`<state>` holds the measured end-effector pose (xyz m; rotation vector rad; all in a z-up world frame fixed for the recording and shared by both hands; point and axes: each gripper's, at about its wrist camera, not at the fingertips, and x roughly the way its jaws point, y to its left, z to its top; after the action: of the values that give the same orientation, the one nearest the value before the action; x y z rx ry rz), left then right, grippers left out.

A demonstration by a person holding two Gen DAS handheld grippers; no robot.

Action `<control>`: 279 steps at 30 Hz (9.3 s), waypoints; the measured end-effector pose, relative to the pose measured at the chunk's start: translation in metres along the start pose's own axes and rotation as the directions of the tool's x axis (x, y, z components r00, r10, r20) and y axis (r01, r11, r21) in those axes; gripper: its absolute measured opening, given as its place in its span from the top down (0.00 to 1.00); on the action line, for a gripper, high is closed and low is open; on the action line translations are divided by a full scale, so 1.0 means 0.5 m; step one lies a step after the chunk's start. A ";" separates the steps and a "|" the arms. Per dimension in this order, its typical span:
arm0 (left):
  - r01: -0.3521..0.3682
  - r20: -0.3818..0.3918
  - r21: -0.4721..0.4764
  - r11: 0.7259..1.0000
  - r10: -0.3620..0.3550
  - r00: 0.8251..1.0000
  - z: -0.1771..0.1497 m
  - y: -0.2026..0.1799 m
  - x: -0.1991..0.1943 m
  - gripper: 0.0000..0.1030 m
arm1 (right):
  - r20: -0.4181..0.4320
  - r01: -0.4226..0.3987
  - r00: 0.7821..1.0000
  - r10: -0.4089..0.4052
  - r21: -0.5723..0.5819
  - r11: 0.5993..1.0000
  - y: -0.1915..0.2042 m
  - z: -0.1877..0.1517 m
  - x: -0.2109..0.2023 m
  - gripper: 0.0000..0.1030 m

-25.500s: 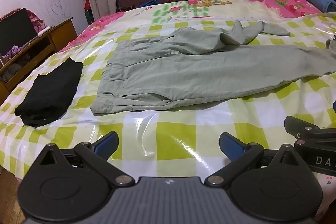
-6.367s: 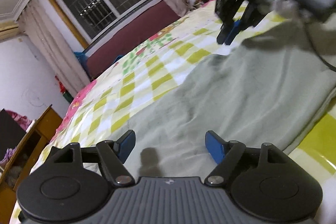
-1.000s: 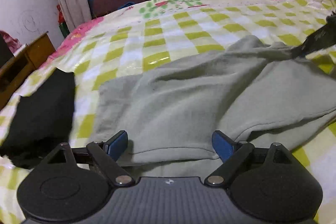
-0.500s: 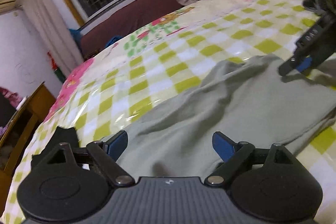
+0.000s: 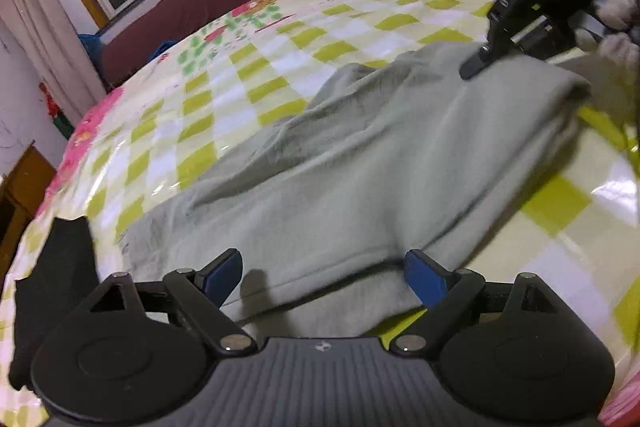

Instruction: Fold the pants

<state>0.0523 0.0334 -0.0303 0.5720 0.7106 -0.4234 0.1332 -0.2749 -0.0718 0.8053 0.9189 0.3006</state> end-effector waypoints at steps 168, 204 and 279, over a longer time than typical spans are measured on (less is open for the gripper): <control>-0.063 0.140 -0.388 0.919 0.126 0.982 -0.056 0.180 -0.052 0.00 | -0.287 -0.124 0.958 -0.005 -0.431 0.894 0.471 -0.087 0.321 0.71; -0.188 -0.072 -0.398 0.898 0.173 0.982 -0.030 0.203 0.065 0.00 | -0.113 -0.024 0.993 -0.012 -0.309 0.951 0.237 -0.071 0.162 0.59; -0.138 -0.018 -0.329 0.934 0.139 0.990 0.090 -0.090 -0.005 0.00 | 0.225 0.342 0.935 -0.274 -0.368 0.865 0.191 -0.248 -0.173 0.74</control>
<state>0.0483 -0.0286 -0.0160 0.3006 0.7127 -0.1676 -0.0078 -0.1974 0.0056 0.2869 0.7779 0.1294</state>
